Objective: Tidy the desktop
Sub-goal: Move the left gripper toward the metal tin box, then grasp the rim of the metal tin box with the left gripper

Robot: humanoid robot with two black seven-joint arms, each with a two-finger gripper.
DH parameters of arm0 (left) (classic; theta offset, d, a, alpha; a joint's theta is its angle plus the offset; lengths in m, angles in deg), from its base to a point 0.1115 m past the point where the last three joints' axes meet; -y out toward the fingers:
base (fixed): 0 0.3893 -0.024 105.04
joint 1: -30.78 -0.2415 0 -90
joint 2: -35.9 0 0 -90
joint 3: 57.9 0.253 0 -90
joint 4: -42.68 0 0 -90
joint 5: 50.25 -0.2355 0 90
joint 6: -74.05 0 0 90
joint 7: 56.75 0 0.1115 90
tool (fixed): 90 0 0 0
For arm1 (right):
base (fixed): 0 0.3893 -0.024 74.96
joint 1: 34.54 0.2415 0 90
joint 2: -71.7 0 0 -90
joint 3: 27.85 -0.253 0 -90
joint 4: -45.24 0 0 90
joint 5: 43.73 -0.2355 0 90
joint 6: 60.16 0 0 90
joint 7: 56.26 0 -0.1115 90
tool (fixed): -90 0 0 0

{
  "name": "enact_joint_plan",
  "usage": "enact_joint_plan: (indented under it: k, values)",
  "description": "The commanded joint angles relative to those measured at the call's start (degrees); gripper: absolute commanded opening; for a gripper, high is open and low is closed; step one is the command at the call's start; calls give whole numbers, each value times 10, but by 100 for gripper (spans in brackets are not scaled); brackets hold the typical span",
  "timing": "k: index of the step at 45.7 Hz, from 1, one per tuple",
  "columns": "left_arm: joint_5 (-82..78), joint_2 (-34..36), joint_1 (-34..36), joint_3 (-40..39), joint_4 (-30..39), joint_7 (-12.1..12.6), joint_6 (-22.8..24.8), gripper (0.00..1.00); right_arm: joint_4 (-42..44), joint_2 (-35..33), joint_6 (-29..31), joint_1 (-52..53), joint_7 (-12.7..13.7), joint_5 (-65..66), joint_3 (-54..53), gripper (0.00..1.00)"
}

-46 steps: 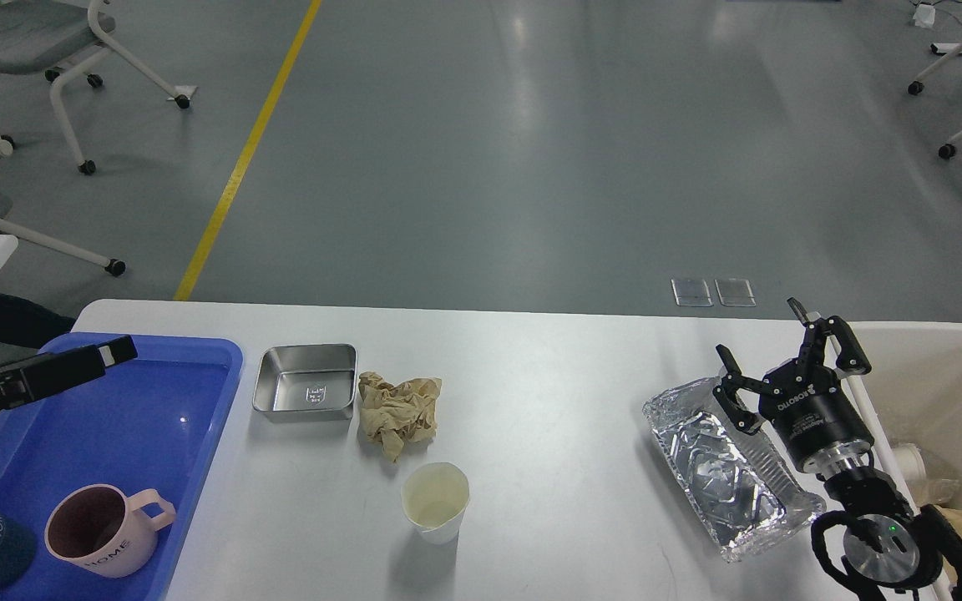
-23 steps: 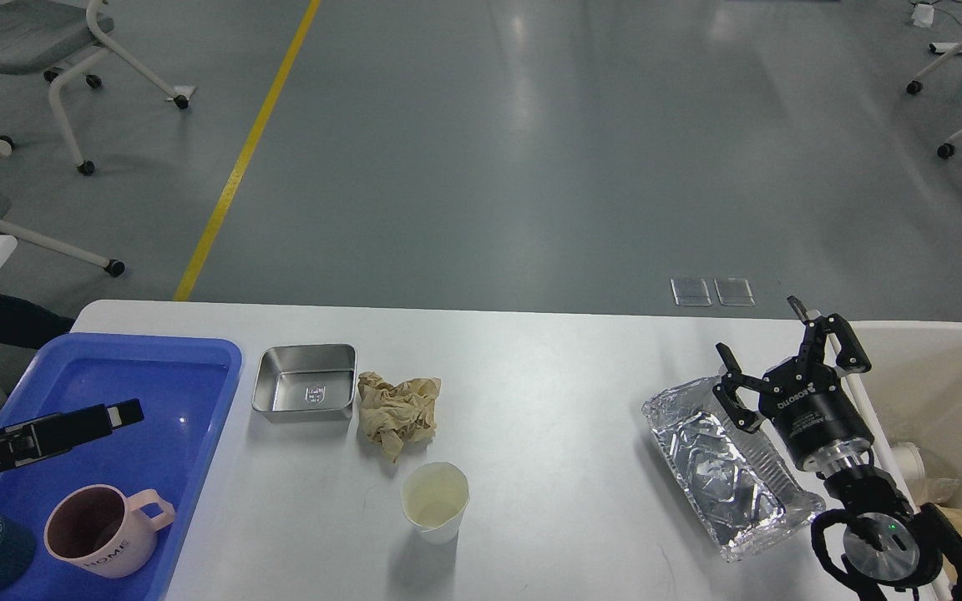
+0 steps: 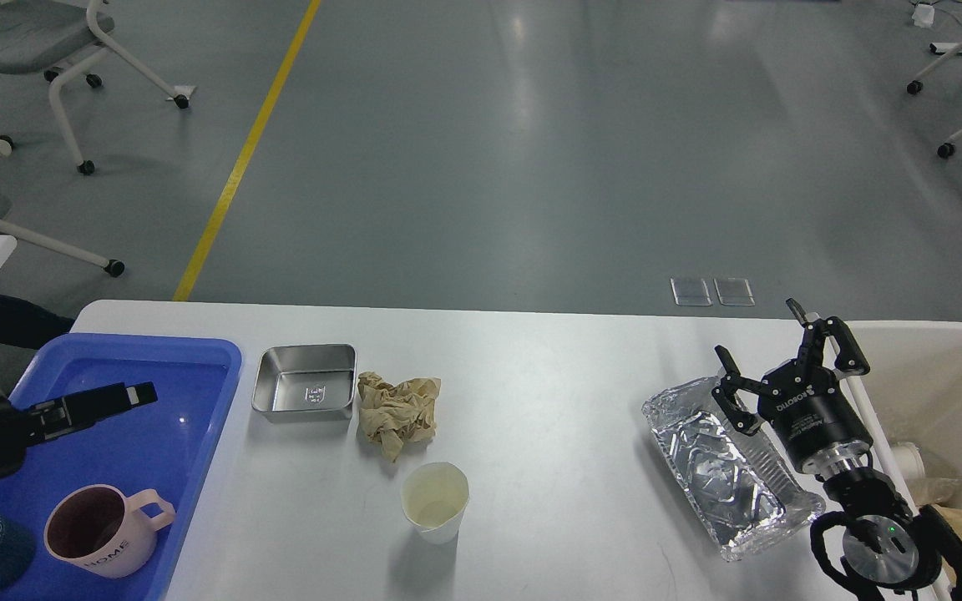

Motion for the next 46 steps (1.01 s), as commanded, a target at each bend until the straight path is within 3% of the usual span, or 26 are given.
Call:
enact_joint_plan:
  k: [1, 12, 20, 30, 39, 46]
  values:
    - [-29, -51, 32, 5, -52, 0, 21, 91, 0, 0, 0, 0, 0, 0, 0, 100]
    - [-40, -165, 93, 79, -193, -1, 29, 91, 0, 2, 1, -8, -1, 0, 0, 100]
    - [-36, -250, 97, 92, -277, -1, 23, 91, 0, 2, 1, -16, -1, 0, -3, 100]
    - [-34, -310, 100, 92, -316, 0, 5, 89, 0, 4, 2, -20, -1, 0, -4, 100]
    - [-34, -313, 114, 95, -345, 2, 5, 85, 0, 4, 2, -20, -1, 0, -4, 100]
    - [-33, -313, 115, 95, -350, 19, 6, 78, 3, 4, 3, -21, -1, 0, -3, 100]
